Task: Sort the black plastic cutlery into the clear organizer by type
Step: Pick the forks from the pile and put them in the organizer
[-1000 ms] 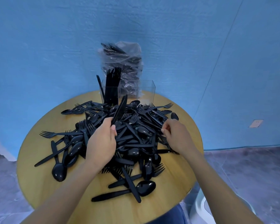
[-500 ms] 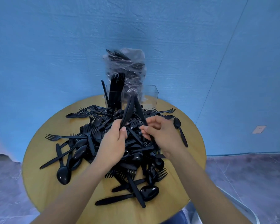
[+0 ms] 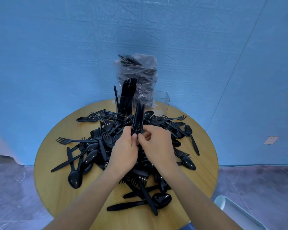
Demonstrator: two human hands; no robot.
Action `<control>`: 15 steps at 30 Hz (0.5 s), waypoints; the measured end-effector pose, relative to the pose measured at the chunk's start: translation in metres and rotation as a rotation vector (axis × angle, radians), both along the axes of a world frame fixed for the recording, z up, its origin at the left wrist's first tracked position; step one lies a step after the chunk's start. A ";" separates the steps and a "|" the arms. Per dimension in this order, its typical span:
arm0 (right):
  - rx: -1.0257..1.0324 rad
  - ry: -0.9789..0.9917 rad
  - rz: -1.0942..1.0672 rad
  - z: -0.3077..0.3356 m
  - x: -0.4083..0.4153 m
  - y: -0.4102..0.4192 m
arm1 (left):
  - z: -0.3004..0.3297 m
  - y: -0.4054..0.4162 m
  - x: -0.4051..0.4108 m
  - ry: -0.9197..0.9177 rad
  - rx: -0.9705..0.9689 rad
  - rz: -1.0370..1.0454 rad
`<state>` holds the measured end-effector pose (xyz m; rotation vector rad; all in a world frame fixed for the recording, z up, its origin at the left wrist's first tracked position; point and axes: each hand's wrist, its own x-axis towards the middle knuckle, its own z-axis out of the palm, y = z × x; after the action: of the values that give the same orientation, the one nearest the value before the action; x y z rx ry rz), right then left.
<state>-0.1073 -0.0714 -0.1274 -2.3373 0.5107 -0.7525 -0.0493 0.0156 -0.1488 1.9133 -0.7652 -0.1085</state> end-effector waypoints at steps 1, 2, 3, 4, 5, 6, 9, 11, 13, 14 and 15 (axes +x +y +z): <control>-0.033 0.002 0.014 -0.001 0.000 0.000 | 0.000 0.000 -0.001 0.009 -0.013 -0.009; -0.068 0.001 0.033 -0.003 0.001 0.000 | 0.001 0.000 -0.002 0.038 -0.034 -0.023; -0.096 0.000 0.052 -0.004 0.001 -0.001 | 0.002 -0.001 -0.004 0.080 -0.058 -0.042; -0.116 0.003 0.070 -0.006 0.001 -0.002 | 0.002 -0.001 -0.005 0.123 -0.086 -0.059; -0.122 0.008 0.093 -0.007 0.001 -0.004 | 0.001 -0.001 -0.006 0.154 -0.104 -0.068; -0.111 0.002 0.121 -0.009 0.001 -0.006 | 0.000 -0.001 -0.005 0.166 -0.112 -0.069; 0.007 -0.065 0.166 -0.010 -0.001 -0.011 | -0.004 0.000 -0.003 0.207 -0.134 -0.089; 0.147 -0.117 0.148 -0.007 -0.002 -0.015 | -0.004 0.001 -0.003 0.249 -0.150 -0.108; 0.355 -0.166 0.157 -0.002 -0.001 -0.019 | -0.003 0.001 -0.005 0.286 -0.161 -0.131; 0.465 -0.198 0.177 0.000 -0.001 -0.020 | -0.002 0.001 -0.005 0.301 -0.166 -0.142; 0.554 -0.232 0.196 0.002 0.000 -0.022 | -0.002 0.001 -0.006 0.319 -0.169 -0.153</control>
<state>-0.1071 -0.0939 -0.1258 -1.7325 0.3283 -0.6741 -0.0556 0.0165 -0.1505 1.6251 -0.6790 -0.4206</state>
